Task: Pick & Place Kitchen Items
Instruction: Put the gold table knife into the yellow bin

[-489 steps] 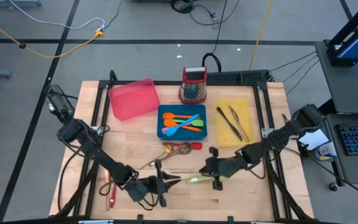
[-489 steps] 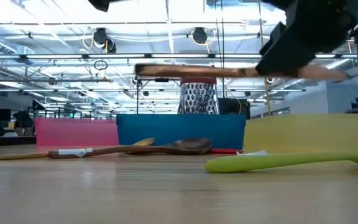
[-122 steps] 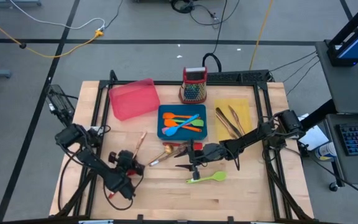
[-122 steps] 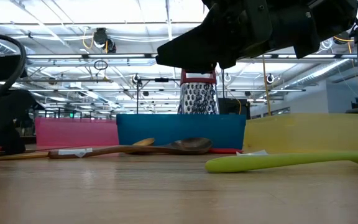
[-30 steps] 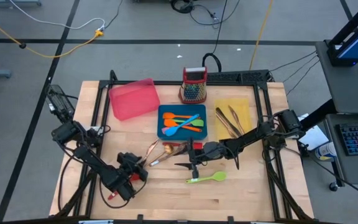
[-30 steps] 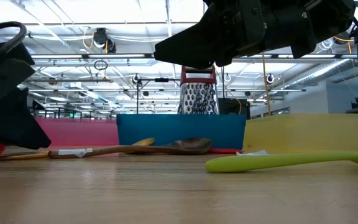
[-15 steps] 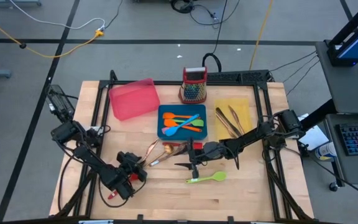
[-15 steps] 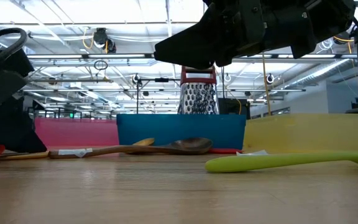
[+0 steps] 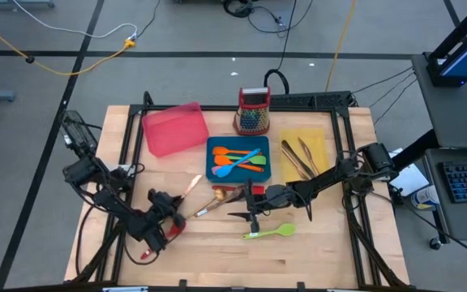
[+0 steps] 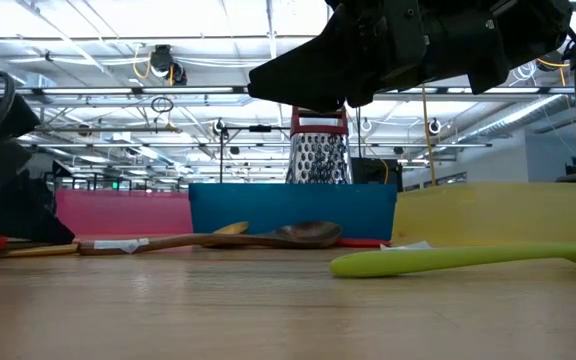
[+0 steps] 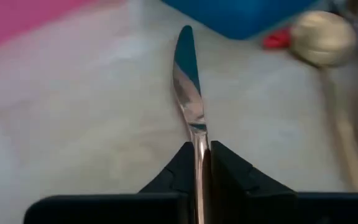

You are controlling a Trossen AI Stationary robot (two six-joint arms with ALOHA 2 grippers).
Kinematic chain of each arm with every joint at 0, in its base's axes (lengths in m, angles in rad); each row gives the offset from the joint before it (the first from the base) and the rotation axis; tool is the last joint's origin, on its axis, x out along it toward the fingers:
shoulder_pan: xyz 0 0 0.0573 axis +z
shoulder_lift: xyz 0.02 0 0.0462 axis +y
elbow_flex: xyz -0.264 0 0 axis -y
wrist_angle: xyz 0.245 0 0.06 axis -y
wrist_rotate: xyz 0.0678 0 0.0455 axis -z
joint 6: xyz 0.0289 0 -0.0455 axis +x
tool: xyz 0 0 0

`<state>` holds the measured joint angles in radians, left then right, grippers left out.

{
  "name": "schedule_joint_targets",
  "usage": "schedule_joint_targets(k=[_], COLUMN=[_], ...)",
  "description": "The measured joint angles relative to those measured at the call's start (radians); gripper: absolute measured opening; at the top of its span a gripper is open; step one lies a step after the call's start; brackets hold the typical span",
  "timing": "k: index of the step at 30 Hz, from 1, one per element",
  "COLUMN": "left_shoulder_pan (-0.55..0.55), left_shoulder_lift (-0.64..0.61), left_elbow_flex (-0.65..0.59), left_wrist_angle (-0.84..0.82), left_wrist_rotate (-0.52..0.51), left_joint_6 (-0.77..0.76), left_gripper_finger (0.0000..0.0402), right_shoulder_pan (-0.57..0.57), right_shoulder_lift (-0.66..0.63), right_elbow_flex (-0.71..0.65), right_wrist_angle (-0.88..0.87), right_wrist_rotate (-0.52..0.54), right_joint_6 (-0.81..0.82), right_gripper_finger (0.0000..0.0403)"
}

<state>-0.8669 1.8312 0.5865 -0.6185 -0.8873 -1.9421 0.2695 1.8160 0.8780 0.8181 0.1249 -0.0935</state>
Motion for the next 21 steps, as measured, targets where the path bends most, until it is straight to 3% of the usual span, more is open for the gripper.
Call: schedule_joint_targets(k=[11,15,21], left_shoulder_pan=[0.0,0.0,-0.038], left_shoulder_lift=[0.001,0.001,0.0], left_elbow_flex=[-0.051,-0.052,-0.109], left_wrist_angle=[0.12,0.111,0.194], left_wrist_rotate=[-0.048,-0.046,-0.087], left_joint_6=[0.088,0.089,0.069], left_gripper_finger=[0.0139,0.0143,0.0117], right_shoulder_pan=[0.0,0.0,0.0], right_shoulder_lift=[0.0,0.0,0.0], right_elbow_flex=[0.0,0.0,0.0], right_wrist_angle=[0.0,0.0,0.0], right_wrist_rotate=[0.0,0.0,0.0], right_joint_6=[-0.001,-0.001,0.002], right_gripper_finger=[0.0171,0.0171,0.0171])
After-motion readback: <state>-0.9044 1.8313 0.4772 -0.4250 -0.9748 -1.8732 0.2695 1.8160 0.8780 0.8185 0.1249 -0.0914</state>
